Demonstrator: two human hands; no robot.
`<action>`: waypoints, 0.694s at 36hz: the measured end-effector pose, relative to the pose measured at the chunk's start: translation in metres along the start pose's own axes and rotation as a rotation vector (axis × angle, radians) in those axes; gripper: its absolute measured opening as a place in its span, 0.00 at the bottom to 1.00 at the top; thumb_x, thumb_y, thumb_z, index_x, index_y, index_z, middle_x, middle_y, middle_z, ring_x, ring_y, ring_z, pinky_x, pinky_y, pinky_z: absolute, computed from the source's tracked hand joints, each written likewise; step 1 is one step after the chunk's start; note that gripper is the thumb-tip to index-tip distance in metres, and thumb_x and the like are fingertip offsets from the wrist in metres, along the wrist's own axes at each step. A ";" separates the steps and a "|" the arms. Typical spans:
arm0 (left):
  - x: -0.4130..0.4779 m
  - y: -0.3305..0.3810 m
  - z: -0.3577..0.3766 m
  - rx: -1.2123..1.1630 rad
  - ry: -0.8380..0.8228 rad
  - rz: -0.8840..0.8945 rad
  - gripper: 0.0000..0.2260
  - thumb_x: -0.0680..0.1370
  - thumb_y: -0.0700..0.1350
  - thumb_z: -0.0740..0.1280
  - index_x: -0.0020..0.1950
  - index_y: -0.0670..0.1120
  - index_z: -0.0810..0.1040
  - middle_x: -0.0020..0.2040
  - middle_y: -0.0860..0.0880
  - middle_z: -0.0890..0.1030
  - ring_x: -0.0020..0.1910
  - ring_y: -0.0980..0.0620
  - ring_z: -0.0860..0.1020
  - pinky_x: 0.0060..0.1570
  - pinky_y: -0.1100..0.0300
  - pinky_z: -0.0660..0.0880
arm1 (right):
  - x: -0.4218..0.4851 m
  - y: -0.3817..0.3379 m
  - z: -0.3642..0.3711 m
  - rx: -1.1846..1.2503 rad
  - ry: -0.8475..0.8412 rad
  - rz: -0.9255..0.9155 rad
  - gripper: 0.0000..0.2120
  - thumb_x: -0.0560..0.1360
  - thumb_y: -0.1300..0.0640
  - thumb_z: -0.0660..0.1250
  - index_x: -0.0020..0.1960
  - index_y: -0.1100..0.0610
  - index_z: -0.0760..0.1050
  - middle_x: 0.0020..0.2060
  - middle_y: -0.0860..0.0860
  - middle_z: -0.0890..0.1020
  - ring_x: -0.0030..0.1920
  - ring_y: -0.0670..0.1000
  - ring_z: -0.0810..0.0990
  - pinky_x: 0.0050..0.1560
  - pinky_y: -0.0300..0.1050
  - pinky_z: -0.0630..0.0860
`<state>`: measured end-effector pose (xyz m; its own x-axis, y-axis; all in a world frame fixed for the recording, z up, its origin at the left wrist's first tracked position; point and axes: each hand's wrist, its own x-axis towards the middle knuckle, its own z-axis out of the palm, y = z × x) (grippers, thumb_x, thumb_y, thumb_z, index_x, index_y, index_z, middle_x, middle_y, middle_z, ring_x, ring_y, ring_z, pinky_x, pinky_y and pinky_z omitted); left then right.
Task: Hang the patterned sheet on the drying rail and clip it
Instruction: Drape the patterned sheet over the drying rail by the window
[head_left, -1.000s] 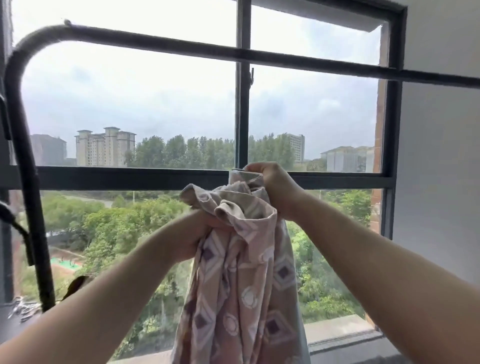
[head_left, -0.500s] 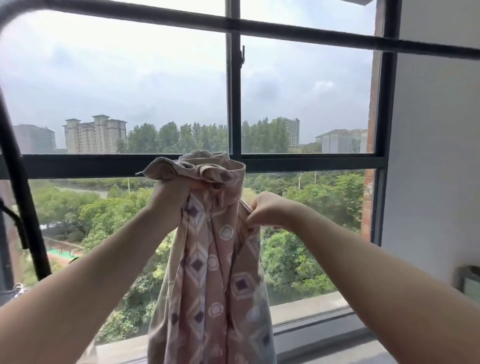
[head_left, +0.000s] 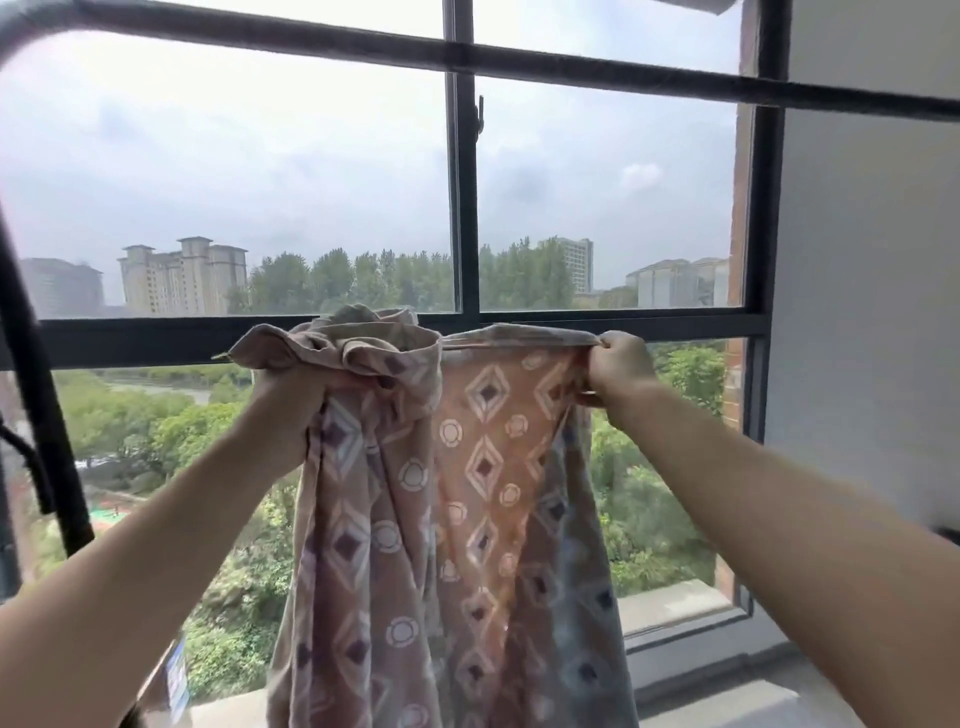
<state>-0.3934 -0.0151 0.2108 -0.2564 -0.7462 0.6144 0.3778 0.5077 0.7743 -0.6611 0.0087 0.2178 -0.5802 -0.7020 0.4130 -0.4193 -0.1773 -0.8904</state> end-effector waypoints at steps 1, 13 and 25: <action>0.002 0.003 -0.002 -0.009 -0.009 0.043 0.16 0.58 0.31 0.68 0.44 0.42 0.78 0.36 0.46 0.82 0.34 0.49 0.81 0.37 0.59 0.78 | 0.005 -0.023 -0.006 0.086 0.050 -0.077 0.14 0.76 0.65 0.53 0.34 0.55 0.68 0.41 0.60 0.76 0.43 0.60 0.78 0.47 0.59 0.79; -0.005 -0.027 -0.005 -0.087 -0.110 -0.137 0.10 0.70 0.28 0.61 0.45 0.39 0.75 0.35 0.43 0.79 0.31 0.50 0.79 0.32 0.63 0.78 | -0.013 -0.031 -0.019 -0.037 -0.284 -0.239 0.11 0.75 0.67 0.58 0.37 0.59 0.74 0.31 0.56 0.74 0.31 0.51 0.72 0.34 0.40 0.69; -0.026 -0.024 0.061 -0.181 -0.257 -0.330 0.21 0.72 0.30 0.60 0.20 0.39 0.77 0.21 0.47 0.77 0.19 0.56 0.76 0.19 0.69 0.71 | -0.056 -0.053 0.024 0.181 -0.677 -0.251 0.10 0.76 0.63 0.64 0.36 0.58 0.73 0.31 0.50 0.75 0.31 0.45 0.73 0.30 0.33 0.72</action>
<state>-0.4504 0.0184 0.1854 -0.5933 -0.7126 0.3746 0.3820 0.1604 0.9101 -0.5900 0.0410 0.2375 0.0999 -0.8864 0.4521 -0.3275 -0.4583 -0.8262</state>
